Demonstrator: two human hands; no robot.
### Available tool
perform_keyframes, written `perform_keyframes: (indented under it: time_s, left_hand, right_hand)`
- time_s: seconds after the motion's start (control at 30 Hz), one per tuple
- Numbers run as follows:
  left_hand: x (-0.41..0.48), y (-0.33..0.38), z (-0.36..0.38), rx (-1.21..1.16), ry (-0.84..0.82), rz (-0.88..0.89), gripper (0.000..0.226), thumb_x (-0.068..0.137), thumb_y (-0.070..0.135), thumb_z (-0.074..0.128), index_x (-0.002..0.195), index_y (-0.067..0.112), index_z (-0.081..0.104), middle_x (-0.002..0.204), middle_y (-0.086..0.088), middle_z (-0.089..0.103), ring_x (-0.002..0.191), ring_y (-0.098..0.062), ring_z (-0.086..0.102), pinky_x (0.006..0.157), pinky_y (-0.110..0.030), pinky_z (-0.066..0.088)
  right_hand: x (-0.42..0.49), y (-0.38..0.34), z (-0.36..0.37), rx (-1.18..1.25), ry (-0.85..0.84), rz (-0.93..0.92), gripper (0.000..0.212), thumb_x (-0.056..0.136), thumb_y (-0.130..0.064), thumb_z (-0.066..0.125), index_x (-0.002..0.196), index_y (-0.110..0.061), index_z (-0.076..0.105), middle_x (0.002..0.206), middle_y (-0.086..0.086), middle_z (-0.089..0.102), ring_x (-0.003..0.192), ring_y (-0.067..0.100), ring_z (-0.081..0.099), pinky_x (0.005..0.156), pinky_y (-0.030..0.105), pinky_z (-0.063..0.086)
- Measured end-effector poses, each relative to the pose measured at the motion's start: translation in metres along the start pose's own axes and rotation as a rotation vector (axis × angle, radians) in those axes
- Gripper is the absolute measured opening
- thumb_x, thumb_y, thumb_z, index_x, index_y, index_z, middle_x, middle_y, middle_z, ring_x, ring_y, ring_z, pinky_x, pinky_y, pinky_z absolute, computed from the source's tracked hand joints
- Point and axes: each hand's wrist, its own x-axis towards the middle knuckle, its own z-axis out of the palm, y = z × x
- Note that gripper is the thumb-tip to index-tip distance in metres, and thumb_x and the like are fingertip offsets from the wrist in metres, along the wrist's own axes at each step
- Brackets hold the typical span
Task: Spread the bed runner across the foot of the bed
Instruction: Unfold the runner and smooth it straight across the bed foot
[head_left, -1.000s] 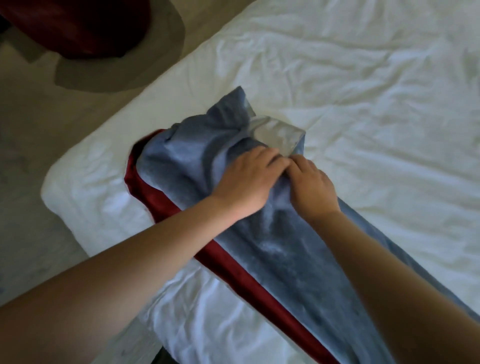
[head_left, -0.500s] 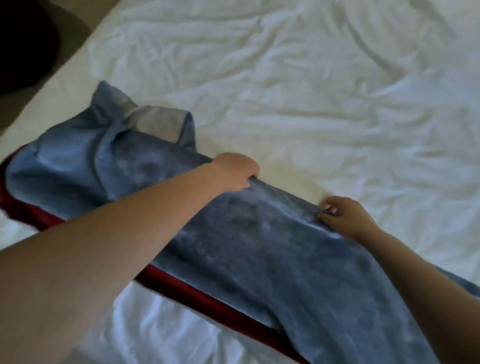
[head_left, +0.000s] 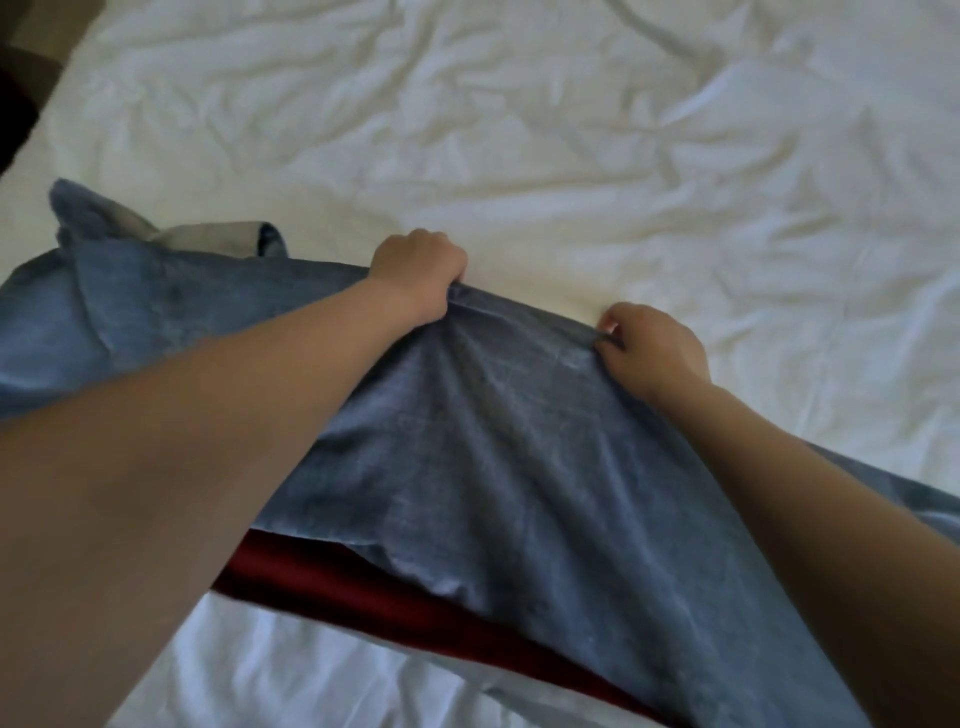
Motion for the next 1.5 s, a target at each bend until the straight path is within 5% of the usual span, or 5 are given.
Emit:
perform_keyframes:
  time_s: [0.4, 0.9, 1.03, 1.2, 1.5]
  left_hand:
    - [-0.038, -0.062, 0.003, -0.051, 0.23, 0.029, 0.034, 0.086, 0.033, 0.054, 0.114, 0.014, 0.059, 0.108, -0.007, 0.061, 0.098, -0.027, 0.056, 0.082, -0.042, 0.049]
    - [-0.127, -0.26, 0.023, -0.057, 0.246, -0.061, 0.037, 0.079, 0.048, 0.053, 0.097, 0.016, 0.061, 0.092, -0.004, 0.062, 0.087, -0.026, 0.058, 0.073, -0.035, 0.047]
    - [-0.146, -0.31, 0.027, -0.086, 0.254, -0.047, 0.023, 0.07, 0.034, 0.06, 0.086, 0.018, 0.061, 0.072, 0.001, 0.054, 0.071, -0.023, 0.051, 0.072, -0.03, 0.038]
    - [-0.14, -0.345, 0.03, -0.03, 0.227, 0.041, 0.024, 0.074, 0.019, 0.057, 0.097, 0.019, 0.062, 0.096, 0.0, 0.063, 0.1, -0.024, 0.055, 0.106, -0.04, 0.032]
    - [-0.106, -0.338, 0.004, -0.081, 0.358, 0.119, 0.019, 0.08, 0.009, 0.051, 0.081, 0.014, 0.069, 0.072, -0.005, 0.064, 0.075, -0.026, 0.055, 0.078, -0.037, 0.044]
  right_hand:
    - [0.007, -0.062, -0.035, -0.215, 0.049, -0.233, 0.048, 0.085, -0.048, 0.056, 0.124, -0.021, 0.056, 0.117, 0.005, 0.061, 0.107, 0.027, 0.057, 0.08, 0.038, 0.047]
    - [0.04, -0.316, 0.035, -0.141, 0.043, -0.432, 0.038, 0.09, -0.04, 0.053, 0.121, -0.017, 0.056, 0.113, 0.007, 0.061, 0.101, 0.029, 0.057, 0.077, 0.035, 0.044]
    - [0.053, -0.377, 0.051, -0.105, 0.053, -0.406, 0.038, 0.09, -0.041, 0.052, 0.116, -0.013, 0.054, 0.109, 0.01, 0.059, 0.097, 0.032, 0.056, 0.071, 0.035, 0.04]
    - [0.064, -0.421, 0.06, -0.15, 0.046, -0.411, 0.032, 0.088, -0.039, 0.054, 0.109, -0.016, 0.06, 0.101, 0.006, 0.056, 0.096, 0.028, 0.053, 0.073, 0.036, 0.042]
    - [0.068, -0.398, 0.042, -0.235, 0.15, -0.34, 0.022, 0.094, -0.03, 0.049, 0.089, -0.011, 0.06, 0.092, 0.008, 0.062, 0.085, 0.032, 0.056, 0.066, 0.032, 0.031]
